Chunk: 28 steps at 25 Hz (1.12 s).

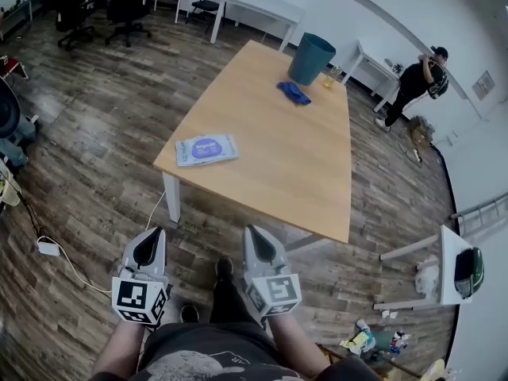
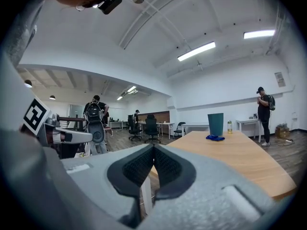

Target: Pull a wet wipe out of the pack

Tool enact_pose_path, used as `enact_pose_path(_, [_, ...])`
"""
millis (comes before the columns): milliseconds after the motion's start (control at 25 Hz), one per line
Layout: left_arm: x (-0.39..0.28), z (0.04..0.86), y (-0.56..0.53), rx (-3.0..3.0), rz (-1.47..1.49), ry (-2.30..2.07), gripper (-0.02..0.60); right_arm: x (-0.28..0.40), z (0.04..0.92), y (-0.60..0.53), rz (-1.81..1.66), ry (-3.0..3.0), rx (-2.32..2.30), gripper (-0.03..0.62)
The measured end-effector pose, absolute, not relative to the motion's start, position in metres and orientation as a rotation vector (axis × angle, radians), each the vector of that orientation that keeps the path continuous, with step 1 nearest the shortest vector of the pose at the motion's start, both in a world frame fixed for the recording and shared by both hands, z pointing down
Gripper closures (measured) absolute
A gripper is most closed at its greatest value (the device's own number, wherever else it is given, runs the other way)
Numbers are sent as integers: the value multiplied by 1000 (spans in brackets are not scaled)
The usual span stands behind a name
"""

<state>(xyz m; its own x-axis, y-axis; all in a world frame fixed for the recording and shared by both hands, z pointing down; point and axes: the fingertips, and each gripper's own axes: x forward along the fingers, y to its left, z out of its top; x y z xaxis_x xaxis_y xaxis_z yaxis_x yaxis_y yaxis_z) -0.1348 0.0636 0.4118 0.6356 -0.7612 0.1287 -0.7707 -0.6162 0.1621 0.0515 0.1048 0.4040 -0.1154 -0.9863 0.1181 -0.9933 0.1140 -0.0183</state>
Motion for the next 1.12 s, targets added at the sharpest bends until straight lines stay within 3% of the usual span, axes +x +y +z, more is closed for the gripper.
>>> enact_pose_path(1120, [-25, 410, -130, 2502, 124, -1578, 563, 148, 420, -137, 143, -2542, 1693, 602])
